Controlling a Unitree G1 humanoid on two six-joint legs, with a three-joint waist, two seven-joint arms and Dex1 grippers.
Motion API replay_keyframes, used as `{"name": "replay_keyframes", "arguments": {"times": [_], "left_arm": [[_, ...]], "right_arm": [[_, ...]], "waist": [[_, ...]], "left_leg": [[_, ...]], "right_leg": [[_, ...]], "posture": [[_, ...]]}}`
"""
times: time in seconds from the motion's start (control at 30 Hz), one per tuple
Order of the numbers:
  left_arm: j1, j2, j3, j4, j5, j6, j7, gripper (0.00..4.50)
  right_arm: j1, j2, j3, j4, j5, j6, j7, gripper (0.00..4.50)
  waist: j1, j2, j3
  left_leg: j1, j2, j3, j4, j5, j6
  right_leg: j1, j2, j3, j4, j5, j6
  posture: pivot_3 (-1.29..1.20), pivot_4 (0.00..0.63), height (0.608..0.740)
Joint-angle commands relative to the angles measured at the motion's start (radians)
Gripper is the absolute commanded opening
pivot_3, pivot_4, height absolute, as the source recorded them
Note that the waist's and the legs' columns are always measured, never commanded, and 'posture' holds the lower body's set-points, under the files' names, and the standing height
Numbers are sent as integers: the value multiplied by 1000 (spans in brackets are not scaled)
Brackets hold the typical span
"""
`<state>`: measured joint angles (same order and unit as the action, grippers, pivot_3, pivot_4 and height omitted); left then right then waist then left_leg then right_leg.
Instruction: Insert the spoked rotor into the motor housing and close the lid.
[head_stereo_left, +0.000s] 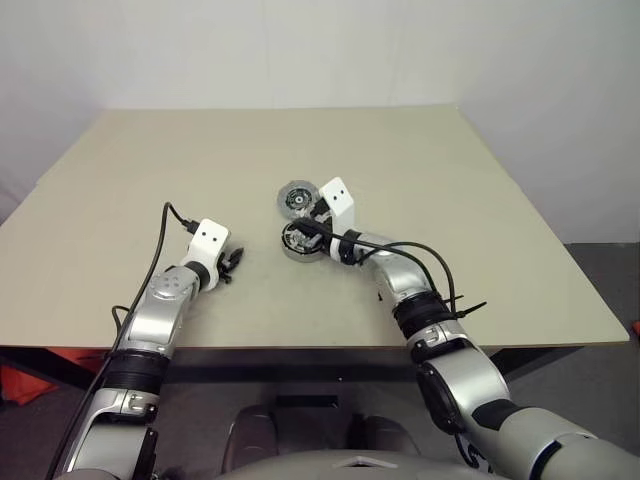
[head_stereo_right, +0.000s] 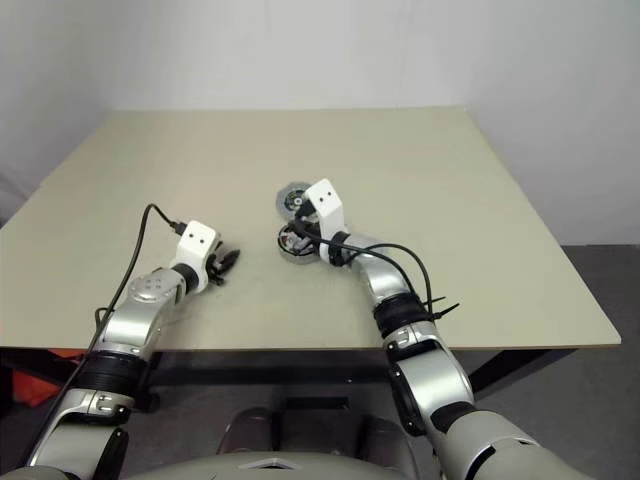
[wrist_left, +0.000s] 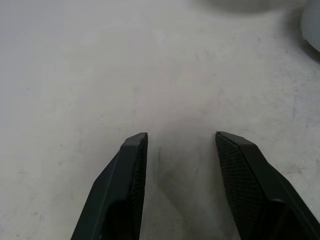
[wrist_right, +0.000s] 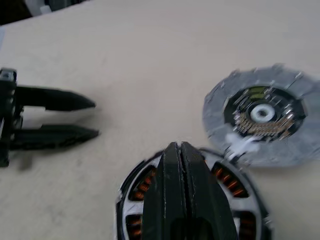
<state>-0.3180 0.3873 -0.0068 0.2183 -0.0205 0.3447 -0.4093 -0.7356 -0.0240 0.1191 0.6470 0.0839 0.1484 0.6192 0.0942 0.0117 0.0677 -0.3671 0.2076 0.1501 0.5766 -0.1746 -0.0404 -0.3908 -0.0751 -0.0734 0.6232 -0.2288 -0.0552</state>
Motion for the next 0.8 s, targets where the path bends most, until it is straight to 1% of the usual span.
{"name": "replay_keyframes", "arguments": {"times": [0.03, 0.27, 0.43, 0.53, 0.6, 0.8], "left_arm": [[-14, 7, 9, -19, 1, -17, 3, 2273], [-9, 9, 12, -24, 1, -15, 5, 2273], [-6, 14, 18, -31, -1, -11, 6, 2273], [-6, 13, 16, -30, 0, -11, 6, 2273], [-9, 10, 14, -27, 0, -12, 7, 2273], [-11, 7, 12, -26, 1, -13, 8, 2273]], "right_arm": [[-34, 13, -18, -44, 22, -27, -2, 22], [5, 24, 21, 74, -39, -47, -33, 22], [-9, 11, 5, 176, -66, -63, -105, 22], [-30, 5, -9, 183, -51, -79, -104, 22], [-37, 7, -15, 177, -42, -87, -97, 22], [-50, 22, -35, 102, -1, -91, -63, 22]], "waist": [[0, 0, 0], [0, 0, 0], [-1, 0, 0], [1, 0, 0], [2, 0, 0], [2, 0, 0]], "left_leg": [[0, 0, 0, 0, 0, 0], [0, 0, 0, 0, 0, 0], [2, 0, 0, 0, 0, 0], [7, 0, 0, 0, 0, 0], [8, 0, 0, 0, 0, 0], [7, 0, 0, 0, 0, 0]], "right_leg": [[0, 0, 0, 0, 0, 0], [0, 0, 0, 0, 0, 0], [2, 0, 0, 0, 0, 0], [6, 0, 0, 0, 0, 1], [7, 0, 0, 0, -4, 7], [6, 0, 1, 0, -3, 6]], "posture": [[0, 0, 740], [0, 0, 740], [0, 0, 740], [0, 0, 740], [0, 0, 740], [0, 0, 740]]}}
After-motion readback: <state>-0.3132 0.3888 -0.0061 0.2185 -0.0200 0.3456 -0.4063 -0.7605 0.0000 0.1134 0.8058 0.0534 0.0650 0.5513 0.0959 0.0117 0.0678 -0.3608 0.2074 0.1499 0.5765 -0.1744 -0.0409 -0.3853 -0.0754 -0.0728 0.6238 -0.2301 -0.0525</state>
